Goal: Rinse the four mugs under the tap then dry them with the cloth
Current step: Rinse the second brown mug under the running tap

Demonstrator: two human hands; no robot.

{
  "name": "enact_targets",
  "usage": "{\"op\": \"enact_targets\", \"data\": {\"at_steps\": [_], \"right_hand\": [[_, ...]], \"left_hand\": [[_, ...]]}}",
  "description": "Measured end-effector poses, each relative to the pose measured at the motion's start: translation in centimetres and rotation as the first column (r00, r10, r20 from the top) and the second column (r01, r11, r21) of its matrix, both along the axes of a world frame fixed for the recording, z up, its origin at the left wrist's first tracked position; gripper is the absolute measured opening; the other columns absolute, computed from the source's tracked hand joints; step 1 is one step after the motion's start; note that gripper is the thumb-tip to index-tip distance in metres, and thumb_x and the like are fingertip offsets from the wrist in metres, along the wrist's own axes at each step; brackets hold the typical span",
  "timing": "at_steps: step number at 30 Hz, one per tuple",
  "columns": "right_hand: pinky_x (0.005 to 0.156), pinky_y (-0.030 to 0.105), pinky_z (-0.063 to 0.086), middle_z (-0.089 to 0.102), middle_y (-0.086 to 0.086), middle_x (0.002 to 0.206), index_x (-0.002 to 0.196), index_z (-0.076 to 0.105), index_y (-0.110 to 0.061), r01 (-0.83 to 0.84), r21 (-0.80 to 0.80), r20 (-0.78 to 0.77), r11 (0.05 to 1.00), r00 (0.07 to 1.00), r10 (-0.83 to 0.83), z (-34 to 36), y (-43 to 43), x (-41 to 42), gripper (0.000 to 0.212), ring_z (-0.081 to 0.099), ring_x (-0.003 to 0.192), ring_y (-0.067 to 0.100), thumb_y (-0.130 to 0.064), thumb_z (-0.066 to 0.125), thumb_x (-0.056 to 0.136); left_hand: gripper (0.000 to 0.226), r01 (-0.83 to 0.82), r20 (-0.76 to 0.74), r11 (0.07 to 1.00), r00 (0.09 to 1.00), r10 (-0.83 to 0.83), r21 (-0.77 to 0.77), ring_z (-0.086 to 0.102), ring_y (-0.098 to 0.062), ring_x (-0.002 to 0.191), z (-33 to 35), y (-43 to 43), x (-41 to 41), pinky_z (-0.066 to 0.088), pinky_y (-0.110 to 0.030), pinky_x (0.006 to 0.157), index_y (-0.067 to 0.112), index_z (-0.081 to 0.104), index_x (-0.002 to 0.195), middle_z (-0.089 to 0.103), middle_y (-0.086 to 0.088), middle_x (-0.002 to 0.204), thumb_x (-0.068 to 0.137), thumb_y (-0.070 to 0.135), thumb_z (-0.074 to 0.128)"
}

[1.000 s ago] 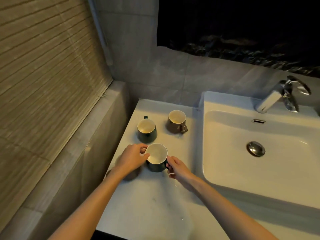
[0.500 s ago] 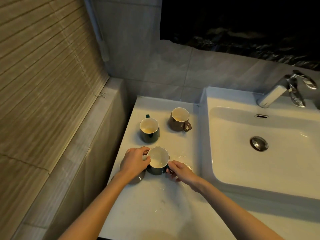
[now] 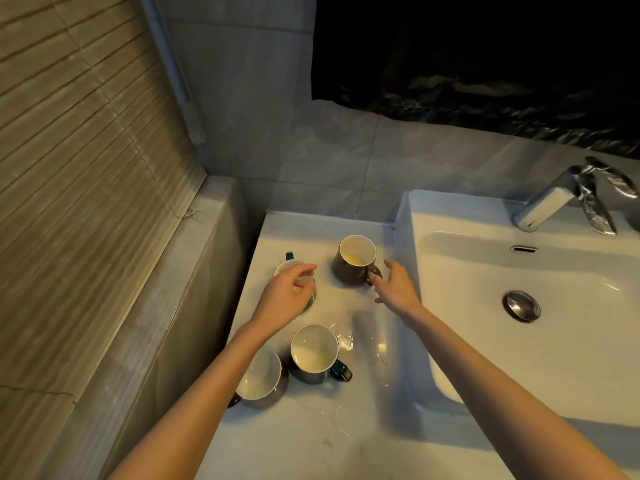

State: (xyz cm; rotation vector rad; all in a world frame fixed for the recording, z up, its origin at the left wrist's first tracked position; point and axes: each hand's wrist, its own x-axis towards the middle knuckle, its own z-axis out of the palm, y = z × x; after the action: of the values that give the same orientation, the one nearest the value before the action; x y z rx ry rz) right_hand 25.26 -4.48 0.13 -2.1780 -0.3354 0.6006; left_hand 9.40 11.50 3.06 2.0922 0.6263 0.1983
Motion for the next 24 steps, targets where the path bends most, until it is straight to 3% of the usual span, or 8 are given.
{"op": "enact_targets", "data": {"at_steps": [2, 5, 8, 12, 16, 21, 24], "right_hand": [[0.056, 0.023, 0.05, 0.047, 0.014, 0.134, 0.141, 0.037, -0.003, 0.006, -0.011, -0.081, 1.0, 0.997, -0.007, -0.4, 0.8, 1.1, 0.045, 0.06, 0.099, 0.029, -0.016, 0.048, 0.099], [0.058, 0.027, 0.05, 0.057, 0.016, 0.092, 0.105, 0.048, -0.004, 0.012, -0.021, -0.16, 1.0, 0.987, -0.016, -1.2, 1.8, 2.1, 0.011, 0.056, 0.069, 0.025, -0.013, 0.043, 0.1], [0.056, 0.029, 0.043, 0.045, 0.011, 0.071, 0.074, 0.042, -0.011, -0.054, 0.006, -0.298, 0.999, 0.953, 0.053, -1.9, 2.2, 2.7, 0.028, 0.041, 0.054, 0.018, -0.008, 0.035, 0.1], [0.053, 0.022, 0.035, 0.038, 0.005, 0.072, 0.076, 0.04, -0.017, -0.043, 0.031, -0.396, 0.999, 0.917, 0.052, -1.9, 2.4, 2.2, 0.03, 0.033, 0.061, 0.013, -0.012, 0.029, 0.104], [0.054, 0.022, 0.03, 0.036, 0.002, 0.074, 0.08, 0.039, -0.02, -0.019, 0.117, -0.392, 0.993, 0.918, 0.064, -0.5, 1.4, 1.4, 0.028, 0.03, 0.063, 0.012, -0.018, 0.026, 0.105], [0.057, 0.021, 0.032, 0.035, 0.002, 0.073, 0.082, 0.038, -0.016, -0.072, 0.245, -0.325, 0.967, 0.933, 0.152, 3.6, -1.7, 0.2, 0.025, 0.03, 0.064, 0.012, -0.021, 0.03, 0.105], [0.058, 0.018, 0.036, 0.04, 0.002, 0.076, 0.088, 0.042, -0.017, -0.129, 0.272, -0.232, 0.954, 0.953, 0.195, 6.8, -4.6, -0.4, 0.023, 0.034, 0.066, 0.01, -0.026, 0.031, 0.105]], "left_hand": [[0.037, -0.006, -0.015, 0.998, 1.0, 0.005, -0.067, 0.057, -0.007, 0.101, 0.4, 0.1, 1.8, 0.044, -0.02, 0.09, 0.022, 0.054, 0.131, 0.059, 0.004, 0.127, 0.094, 0.016, 0.055], [0.039, 0.01, -0.033, 0.991, 0.999, -0.014, -0.134, 0.056, -0.009, 0.1, 0.3, 0.2, 3.8, 0.041, -0.018, 0.085, 0.022, 0.05, 0.134, 0.056, 0.003, 0.132, 0.095, 0.016, 0.053], [0.041, 0.01, -0.035, 0.985, 0.999, -0.016, -0.17, 0.057, -0.013, 0.102, 0.0, -0.1, 4.8, 0.041, -0.018, 0.083, 0.019, 0.049, 0.136, 0.054, 0.001, 0.135, 0.095, 0.016, 0.053], [0.045, 0.001, -0.038, 0.976, 0.999, -0.009, -0.218, 0.057, -0.018, 0.111, -0.2, -0.7, 5.7, 0.043, -0.022, 0.087, 0.019, 0.044, 0.139, 0.049, -0.002, 0.14, 0.095, 0.018, 0.054], [0.047, -0.113, -0.052, 0.904, 0.994, 0.101, -0.412, 0.044, -0.021, 0.13, 0.2, -1.4, 6.2, 0.042, -0.037, 0.105, 0.024, 0.039, 0.141, 0.042, -0.006, 0.146, 0.096, 0.023, 0.053], [0.057, -0.146, -0.042, 0.796, 0.988, 0.15, -0.587, 0.032, -0.028, 0.138, 1.8, -3.0, 6.3, 0.039, -0.041, 0.102, 0.03, 0.026, 0.147, 0.026, -0.002, 0.154, 0.096, 0.039, 0.049], [0.072, -0.137, -0.055, 0.687, 0.989, 0.14, -0.714, 0.033, -0.034, 0.136, 3.2, -4.6, 6.9, 0.043, -0.045, 0.098, 0.034, 0.025, 0.147, 0.026, -0.004, 0.154, 0.086, 0.052, 0.056]]}}
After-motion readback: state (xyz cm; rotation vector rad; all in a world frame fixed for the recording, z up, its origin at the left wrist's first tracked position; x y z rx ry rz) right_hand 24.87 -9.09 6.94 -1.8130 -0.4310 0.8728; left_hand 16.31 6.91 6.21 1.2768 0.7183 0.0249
